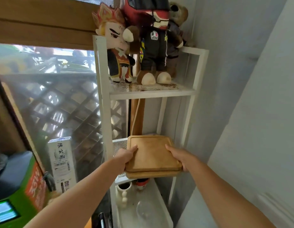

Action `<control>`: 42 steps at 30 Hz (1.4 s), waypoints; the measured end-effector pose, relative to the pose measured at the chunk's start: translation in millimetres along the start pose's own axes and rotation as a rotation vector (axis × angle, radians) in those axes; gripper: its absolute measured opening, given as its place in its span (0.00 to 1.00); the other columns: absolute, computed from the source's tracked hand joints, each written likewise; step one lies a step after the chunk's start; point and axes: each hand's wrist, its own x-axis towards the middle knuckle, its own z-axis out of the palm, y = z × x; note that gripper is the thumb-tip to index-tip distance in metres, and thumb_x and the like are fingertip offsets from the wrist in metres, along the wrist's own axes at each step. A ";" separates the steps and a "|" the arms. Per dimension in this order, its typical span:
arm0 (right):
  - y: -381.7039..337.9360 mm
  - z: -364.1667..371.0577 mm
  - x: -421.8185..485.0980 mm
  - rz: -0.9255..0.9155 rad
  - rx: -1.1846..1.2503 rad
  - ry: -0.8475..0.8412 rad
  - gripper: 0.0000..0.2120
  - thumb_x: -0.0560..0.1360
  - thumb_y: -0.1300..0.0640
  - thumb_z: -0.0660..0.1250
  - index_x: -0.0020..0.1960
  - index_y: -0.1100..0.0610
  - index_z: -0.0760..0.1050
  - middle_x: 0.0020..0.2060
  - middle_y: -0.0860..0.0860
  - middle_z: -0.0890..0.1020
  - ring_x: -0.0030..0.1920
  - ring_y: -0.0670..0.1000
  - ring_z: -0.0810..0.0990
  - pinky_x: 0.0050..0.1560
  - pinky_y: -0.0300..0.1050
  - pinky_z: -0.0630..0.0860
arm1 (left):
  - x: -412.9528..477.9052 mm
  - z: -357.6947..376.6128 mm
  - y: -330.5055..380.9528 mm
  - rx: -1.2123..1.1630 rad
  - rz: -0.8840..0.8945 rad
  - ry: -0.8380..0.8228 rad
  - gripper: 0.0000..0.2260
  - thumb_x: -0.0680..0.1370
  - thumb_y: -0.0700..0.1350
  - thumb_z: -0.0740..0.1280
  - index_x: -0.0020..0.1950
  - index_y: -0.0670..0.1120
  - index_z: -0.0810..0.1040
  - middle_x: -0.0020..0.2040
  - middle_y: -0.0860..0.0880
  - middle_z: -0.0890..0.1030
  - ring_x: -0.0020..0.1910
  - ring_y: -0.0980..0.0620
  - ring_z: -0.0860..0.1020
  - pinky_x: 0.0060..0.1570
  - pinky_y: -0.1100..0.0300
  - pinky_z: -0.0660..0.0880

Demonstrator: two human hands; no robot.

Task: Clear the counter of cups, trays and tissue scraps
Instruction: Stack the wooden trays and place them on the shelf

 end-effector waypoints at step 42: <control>-8.9 31.8 150.5 -0.110 -0.136 -0.146 0.16 0.82 0.47 0.61 0.65 0.55 0.72 0.57 0.56 0.80 0.57 0.59 0.79 0.63 0.60 0.75 | 100.5 28.4 -27.8 0.198 0.005 0.484 0.18 0.84 0.47 0.54 0.67 0.38 0.72 0.65 0.38 0.73 0.60 0.41 0.75 0.64 0.45 0.73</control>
